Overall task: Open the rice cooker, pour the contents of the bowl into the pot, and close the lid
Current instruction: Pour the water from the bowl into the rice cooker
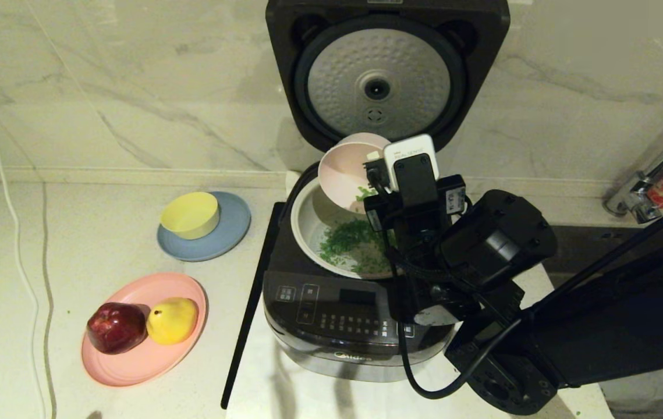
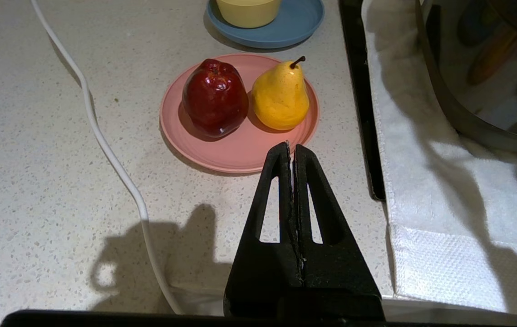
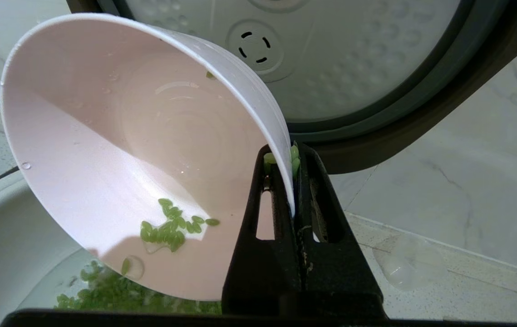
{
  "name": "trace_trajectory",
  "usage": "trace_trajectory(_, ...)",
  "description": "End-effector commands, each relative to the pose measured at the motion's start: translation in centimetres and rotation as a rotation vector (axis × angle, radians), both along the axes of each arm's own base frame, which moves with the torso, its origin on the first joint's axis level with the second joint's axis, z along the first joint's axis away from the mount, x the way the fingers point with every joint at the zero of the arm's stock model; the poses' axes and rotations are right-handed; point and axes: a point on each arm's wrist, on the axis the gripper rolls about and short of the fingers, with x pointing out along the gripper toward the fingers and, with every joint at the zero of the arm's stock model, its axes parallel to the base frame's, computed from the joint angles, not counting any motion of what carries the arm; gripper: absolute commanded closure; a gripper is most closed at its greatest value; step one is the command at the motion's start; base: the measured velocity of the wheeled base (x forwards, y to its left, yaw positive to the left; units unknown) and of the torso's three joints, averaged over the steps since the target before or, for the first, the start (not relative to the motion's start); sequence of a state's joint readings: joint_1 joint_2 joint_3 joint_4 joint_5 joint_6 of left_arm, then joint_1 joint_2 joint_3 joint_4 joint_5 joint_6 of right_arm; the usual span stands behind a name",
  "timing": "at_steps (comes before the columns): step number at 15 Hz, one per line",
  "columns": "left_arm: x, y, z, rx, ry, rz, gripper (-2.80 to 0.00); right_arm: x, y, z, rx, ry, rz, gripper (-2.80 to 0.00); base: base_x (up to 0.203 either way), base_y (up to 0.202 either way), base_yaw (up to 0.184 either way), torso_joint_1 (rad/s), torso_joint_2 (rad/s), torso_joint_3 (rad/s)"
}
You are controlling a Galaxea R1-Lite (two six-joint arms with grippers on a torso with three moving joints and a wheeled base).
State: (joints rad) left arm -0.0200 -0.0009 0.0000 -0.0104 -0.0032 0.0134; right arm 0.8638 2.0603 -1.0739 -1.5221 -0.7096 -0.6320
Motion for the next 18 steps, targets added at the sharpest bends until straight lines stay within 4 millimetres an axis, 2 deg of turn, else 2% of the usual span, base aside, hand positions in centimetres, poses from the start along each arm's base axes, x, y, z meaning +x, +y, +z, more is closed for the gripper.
trace_trajectory(1, 0.1, 0.0, -0.2, 0.001, 0.007, 0.000, 0.00, 0.1, 0.1, -0.1, -0.003, -0.001, -0.006, 0.00, 0.000, 0.000, 0.000, 0.000, 0.00, 0.000)
trace_trajectory(5, 0.1, 0.0, -0.2, 0.001, 0.007, 0.000, 0.00, 0.2, 0.3, -1.0, -0.039, 0.013, -0.012, 0.00, 0.000, 0.000, 0.000, 0.000, 0.00, 0.000)
trace_trajectory(8, 0.1, 0.0, -0.2, 0.001, 0.007, 0.000, 0.00, 0.4, 0.4, -0.6, -0.057, 0.001, -0.027, 0.00, 0.000, 0.000, 0.000, 0.000, 0.00, 0.000)
trace_trajectory(12, 0.1, 0.0, -0.2, 0.001, 0.007, 0.000, 0.00, 0.3, 0.6, -1.5, -0.116, 0.009, -0.021, 0.00, 0.000, 0.000, 0.000, 0.000, 0.00, 0.000)
trace_trajectory(18, 0.1, 0.0, -0.2, 0.001, 0.007, 0.000, 0.00, 0.3, 0.5, -1.4, -0.126, 0.007, -0.019, 0.00, 0.000, 0.000, 0.000, 0.000, 0.00, 0.000)
